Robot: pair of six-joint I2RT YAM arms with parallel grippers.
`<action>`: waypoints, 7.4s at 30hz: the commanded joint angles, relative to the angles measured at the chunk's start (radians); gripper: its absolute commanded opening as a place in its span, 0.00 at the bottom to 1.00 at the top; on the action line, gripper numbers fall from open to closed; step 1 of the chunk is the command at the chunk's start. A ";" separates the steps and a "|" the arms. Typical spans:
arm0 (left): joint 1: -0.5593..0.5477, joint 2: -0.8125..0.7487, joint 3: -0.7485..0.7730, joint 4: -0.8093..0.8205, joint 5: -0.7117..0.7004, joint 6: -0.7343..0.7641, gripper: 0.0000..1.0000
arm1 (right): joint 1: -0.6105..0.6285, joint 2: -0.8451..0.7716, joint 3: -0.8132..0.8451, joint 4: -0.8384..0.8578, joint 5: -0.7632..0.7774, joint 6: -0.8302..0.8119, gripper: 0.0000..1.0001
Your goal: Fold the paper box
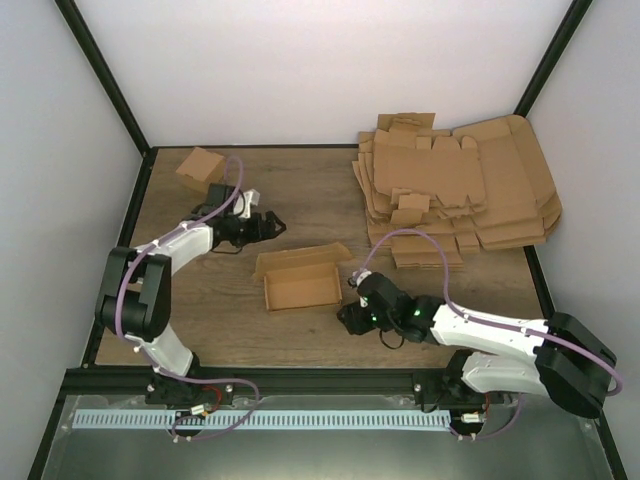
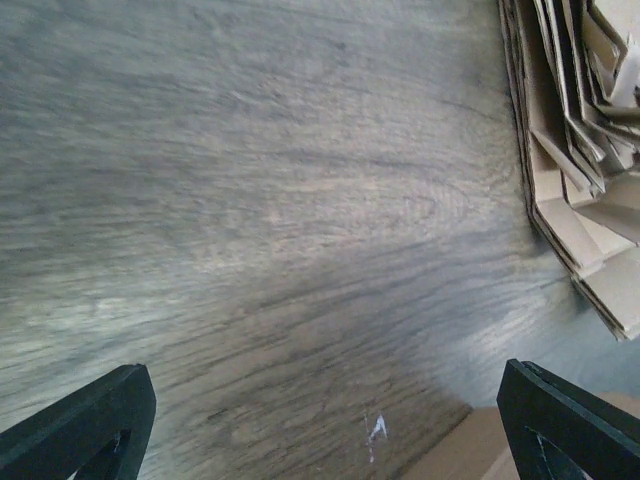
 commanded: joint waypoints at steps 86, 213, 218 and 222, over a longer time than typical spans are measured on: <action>-0.290 0.124 0.054 -0.135 -0.350 0.041 0.04 | -0.190 0.441 0.277 -0.092 -0.006 0.400 0.01; -0.961 -0.032 0.448 -0.903 -0.992 -0.268 0.05 | -0.277 0.063 0.209 0.103 -0.183 -0.113 0.15; -0.943 -0.046 0.478 -0.889 -0.975 -0.199 0.04 | -0.298 0.031 0.181 0.094 -0.148 -0.130 0.14; -0.886 -0.092 0.480 -0.805 -0.852 -0.099 0.04 | -0.302 0.007 0.096 0.187 -0.150 -0.133 0.11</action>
